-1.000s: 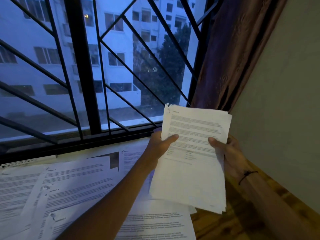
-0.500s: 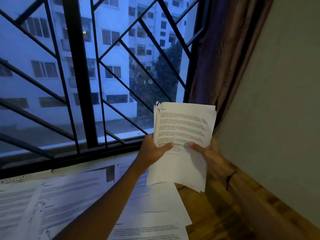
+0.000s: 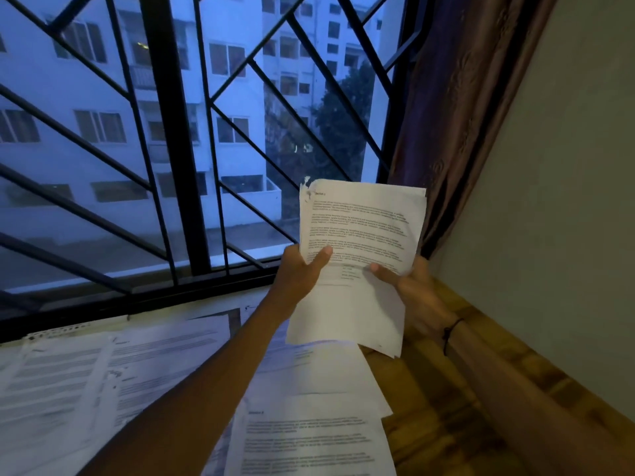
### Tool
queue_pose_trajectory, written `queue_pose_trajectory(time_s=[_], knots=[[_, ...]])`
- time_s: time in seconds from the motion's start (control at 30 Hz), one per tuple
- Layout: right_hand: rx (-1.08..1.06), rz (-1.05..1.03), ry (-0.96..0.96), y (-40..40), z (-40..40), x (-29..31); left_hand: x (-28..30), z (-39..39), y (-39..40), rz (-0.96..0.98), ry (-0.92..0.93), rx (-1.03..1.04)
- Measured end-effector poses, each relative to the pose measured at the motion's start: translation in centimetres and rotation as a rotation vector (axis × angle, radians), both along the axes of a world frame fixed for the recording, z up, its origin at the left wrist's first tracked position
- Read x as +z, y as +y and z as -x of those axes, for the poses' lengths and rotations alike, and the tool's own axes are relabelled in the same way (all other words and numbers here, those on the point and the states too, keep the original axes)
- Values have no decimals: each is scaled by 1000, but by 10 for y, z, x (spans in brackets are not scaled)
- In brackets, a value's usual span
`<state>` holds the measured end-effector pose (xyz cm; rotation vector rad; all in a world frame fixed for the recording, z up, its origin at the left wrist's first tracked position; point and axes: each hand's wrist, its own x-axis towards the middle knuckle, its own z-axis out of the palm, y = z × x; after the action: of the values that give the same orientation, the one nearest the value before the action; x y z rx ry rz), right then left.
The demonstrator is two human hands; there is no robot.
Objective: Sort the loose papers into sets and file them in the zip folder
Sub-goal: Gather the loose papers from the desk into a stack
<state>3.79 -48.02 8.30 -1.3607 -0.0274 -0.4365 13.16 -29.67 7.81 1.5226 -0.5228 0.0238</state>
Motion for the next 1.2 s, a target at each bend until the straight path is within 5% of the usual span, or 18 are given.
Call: queue_pose_trajectory(time_s=[0.23, 0.6, 0.87, 1.2], knots=[[22, 23, 57, 31, -20, 0, 17, -32, 92, 136, 98, 178], [45, 229, 148, 50, -51, -62, -20, -36, 209, -131, 191, 335], [59, 735, 21, 65, -76, -94, -39, -31, 248, -201, 212, 335], [71, 1080, -90, 95, -101, -117, -59, -30, 265, -230, 268, 378]])
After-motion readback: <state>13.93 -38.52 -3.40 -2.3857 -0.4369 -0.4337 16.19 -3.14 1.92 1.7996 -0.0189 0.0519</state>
